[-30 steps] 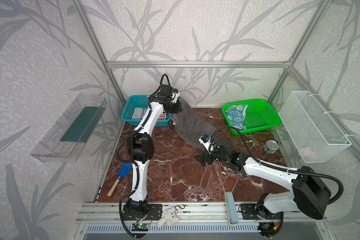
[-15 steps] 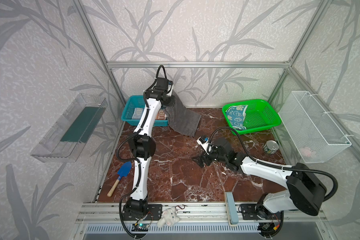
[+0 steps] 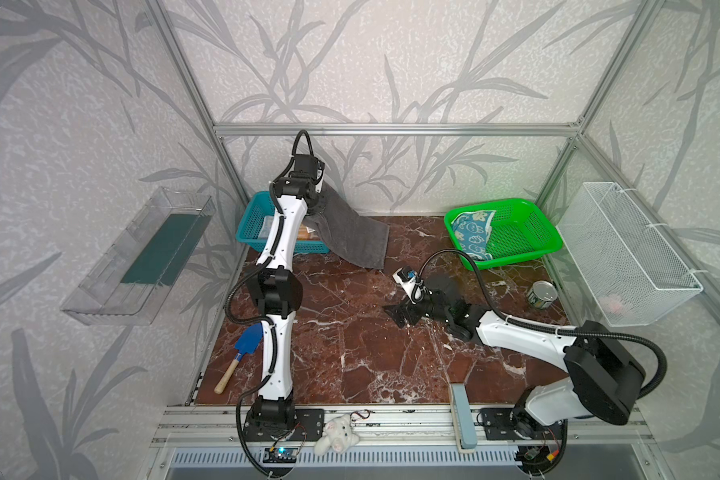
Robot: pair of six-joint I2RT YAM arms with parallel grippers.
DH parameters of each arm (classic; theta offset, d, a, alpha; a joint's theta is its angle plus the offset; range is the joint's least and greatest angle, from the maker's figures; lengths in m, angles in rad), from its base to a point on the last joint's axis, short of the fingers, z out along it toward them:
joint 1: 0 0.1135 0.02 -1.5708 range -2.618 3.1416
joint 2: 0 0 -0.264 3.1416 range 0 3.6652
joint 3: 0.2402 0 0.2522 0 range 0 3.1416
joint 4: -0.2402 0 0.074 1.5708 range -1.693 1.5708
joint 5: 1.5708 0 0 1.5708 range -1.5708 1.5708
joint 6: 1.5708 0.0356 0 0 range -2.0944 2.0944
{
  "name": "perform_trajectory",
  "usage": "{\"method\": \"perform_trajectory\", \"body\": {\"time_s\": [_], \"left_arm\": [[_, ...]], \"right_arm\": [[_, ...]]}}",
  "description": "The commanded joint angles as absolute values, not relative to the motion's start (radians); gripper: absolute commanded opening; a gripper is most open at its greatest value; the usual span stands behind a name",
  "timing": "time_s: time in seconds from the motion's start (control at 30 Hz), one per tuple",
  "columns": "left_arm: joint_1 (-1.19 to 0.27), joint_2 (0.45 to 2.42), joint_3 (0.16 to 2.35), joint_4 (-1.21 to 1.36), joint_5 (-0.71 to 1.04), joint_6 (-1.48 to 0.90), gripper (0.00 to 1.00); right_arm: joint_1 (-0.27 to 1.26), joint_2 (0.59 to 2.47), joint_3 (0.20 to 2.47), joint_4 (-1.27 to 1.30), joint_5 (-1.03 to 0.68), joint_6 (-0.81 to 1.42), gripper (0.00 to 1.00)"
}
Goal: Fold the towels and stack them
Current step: 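Lift the folded grey towel with the left gripper while the right gripper releases, then lower the grey towel into the teal basket with the left gripper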
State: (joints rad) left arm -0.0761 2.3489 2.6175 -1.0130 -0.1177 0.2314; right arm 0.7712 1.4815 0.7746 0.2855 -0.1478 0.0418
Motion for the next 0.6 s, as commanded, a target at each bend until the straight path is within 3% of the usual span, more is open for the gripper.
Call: {"method": "perform_trajectory", "body": {"time_s": [0.0,0.33,0.57], "left_arm": [[-0.056,2.35,2.634,-0.958,-0.224,0.318,0.0],[0.012,2.362,2.601,-0.823,-0.27,0.352,0.0],[0.023,2.409,2.58,-0.726,-0.407,0.477,0.0]], "right_arm": [[0.767,1.495,0.82,0.313,-0.153,0.02,0.99],[0.768,1.524,0.833,0.314,-0.161,0.038,0.99],[0.768,1.543,0.847,0.305,-0.169,0.049,0.99]]}}
